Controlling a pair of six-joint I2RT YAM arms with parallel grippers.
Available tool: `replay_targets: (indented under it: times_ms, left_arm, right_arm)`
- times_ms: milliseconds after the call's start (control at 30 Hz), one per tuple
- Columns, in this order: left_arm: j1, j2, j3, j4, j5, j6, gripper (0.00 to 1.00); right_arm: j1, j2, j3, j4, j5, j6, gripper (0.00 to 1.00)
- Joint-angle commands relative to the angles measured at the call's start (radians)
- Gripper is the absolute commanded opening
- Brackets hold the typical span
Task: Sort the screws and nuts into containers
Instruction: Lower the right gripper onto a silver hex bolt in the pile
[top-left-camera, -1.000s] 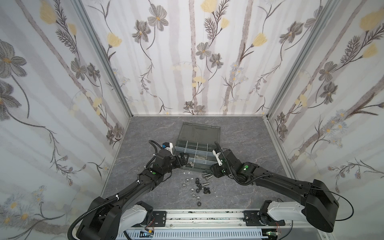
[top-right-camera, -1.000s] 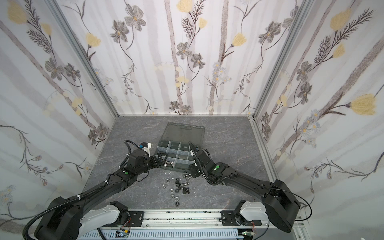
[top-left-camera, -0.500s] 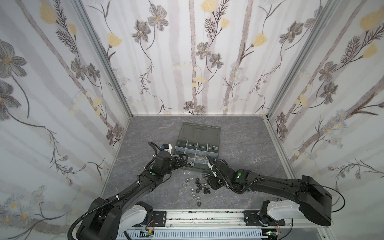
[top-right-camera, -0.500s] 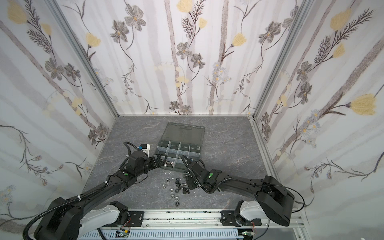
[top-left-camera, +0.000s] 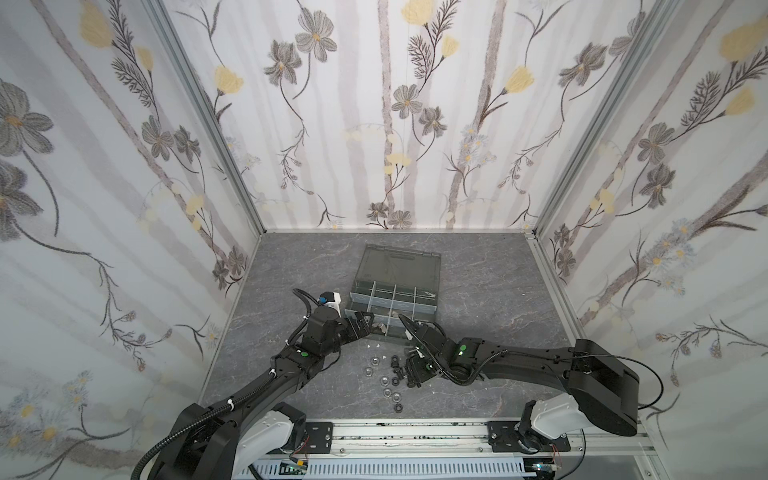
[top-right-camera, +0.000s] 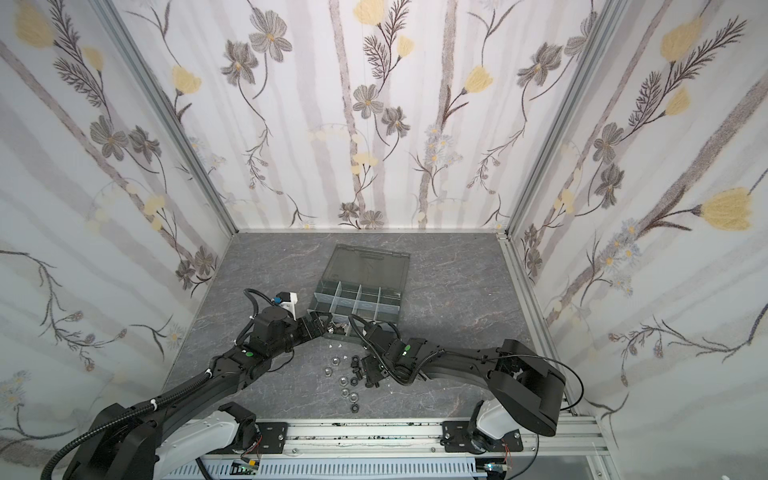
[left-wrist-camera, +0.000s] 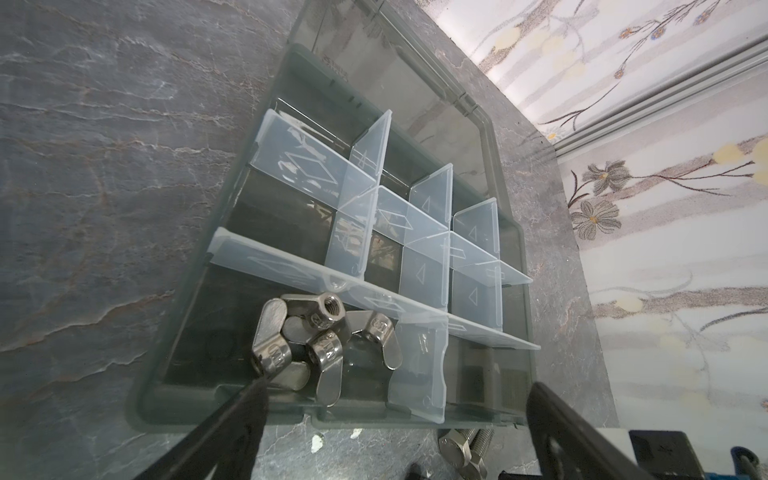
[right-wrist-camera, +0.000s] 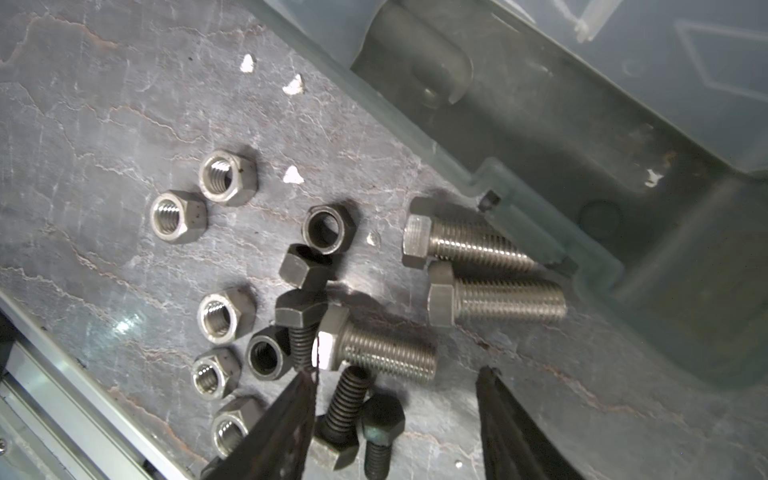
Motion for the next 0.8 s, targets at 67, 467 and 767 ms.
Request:
replay_targets:
  times_ms: [67, 467, 767]
  left_arm:
    - [0.003, -0.006, -0.006, 0.010, -0.013, -0.004, 1.00]
    - [0.003, -0.011, -0.012, 0.010, -0.013, -0.007, 1.00]
    - [0.003, -0.009, -0.012, 0.010, -0.010, -0.008, 1.00]
  right_arm:
    - [0.007, 0.026, 0.024, 0.030, -0.007, 0.014, 0.62]
    - [0.018, 0.079, 0.031, 0.024, -0.008, 0.020, 0.60]
    - [0.018, 0.108, 0.032, 0.019, -0.002, 0.023, 0.57]
